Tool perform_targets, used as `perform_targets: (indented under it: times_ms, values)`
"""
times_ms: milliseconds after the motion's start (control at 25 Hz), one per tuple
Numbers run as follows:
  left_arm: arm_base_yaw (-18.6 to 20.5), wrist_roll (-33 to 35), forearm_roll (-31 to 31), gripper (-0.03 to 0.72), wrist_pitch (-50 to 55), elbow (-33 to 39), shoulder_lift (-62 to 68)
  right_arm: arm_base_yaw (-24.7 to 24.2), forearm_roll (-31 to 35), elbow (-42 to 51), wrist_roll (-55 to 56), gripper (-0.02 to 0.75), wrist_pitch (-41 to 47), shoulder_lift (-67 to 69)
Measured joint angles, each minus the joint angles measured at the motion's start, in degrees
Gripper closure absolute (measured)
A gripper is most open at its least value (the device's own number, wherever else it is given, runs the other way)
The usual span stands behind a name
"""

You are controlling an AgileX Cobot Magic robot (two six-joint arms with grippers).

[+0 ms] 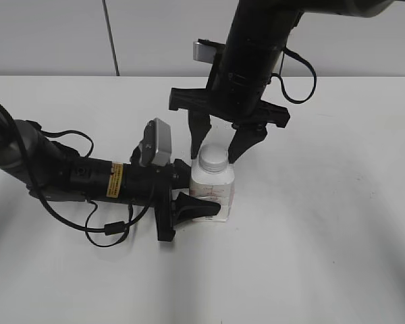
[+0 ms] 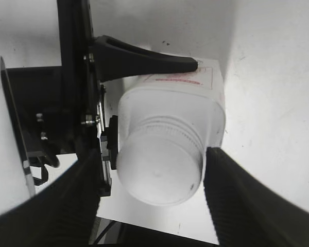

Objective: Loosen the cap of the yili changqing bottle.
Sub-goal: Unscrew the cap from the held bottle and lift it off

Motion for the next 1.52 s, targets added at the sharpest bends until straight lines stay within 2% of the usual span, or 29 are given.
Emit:
perform_targets:
  times_ms: [120,480,800,960,1520]
  values:
    - [0.0,0.0,-0.06,0.334,0.0,0.0,0.0,0.0,-0.38,0.0,0.0,0.295,0.07,0.0]
    - [0.0,0.0,-0.12,0.336,0.0,0.0,0.0,0.0,-0.8,0.0,-0.01,0.345,0.12,0.0]
    - [0.0,0.0,-0.17,0.336,0.04,0.0,0.0,0.0,-0.91,0.0,-2.53,0.351,0.18,0.0]
    - [0.0,0.0,-0.17,0.336,0.04,0.0,0.0,0.0,-1.02,0.0,-11.14,0.351,0.18,0.0]
    - [-0.04,0.21,-0.06,0.337,0.04,0.0,0.0,0.0,-1.19,-0.13,-52.83,0.351,1.08,0.0]
